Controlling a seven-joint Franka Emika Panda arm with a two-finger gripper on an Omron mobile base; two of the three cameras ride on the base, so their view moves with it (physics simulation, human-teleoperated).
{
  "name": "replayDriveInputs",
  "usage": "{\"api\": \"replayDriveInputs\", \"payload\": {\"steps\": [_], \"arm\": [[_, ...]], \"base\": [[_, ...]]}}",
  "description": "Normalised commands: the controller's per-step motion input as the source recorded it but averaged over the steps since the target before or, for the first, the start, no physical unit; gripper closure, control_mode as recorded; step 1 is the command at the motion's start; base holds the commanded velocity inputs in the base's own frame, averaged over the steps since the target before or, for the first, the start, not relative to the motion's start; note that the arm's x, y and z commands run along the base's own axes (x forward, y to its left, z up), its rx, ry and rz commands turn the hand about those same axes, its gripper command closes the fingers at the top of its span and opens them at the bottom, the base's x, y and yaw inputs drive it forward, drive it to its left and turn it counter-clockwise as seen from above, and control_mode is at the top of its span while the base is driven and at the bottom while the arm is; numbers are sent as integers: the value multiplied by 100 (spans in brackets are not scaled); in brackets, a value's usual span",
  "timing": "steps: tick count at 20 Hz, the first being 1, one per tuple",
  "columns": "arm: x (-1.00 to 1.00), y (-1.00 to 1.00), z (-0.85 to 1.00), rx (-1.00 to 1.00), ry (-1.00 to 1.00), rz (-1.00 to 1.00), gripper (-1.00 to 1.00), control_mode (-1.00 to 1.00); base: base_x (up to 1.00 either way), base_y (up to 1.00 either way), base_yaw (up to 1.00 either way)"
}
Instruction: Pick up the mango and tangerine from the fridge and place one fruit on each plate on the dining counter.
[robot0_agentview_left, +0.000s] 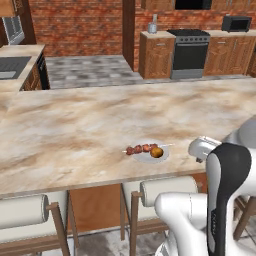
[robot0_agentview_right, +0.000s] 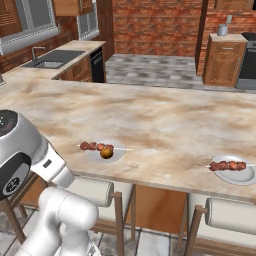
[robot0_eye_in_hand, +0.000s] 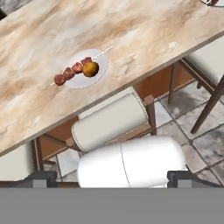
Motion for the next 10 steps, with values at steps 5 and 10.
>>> {"api": "replayDriveInputs", "payload": {"steps": [5, 10], "arm": [[-28, 0, -5, -2, -6, 0, -100, 100], [0, 0, 0, 0, 0, 0, -100, 100]], "base": [[-32, -1, -1], [-98, -27, -12]]}}
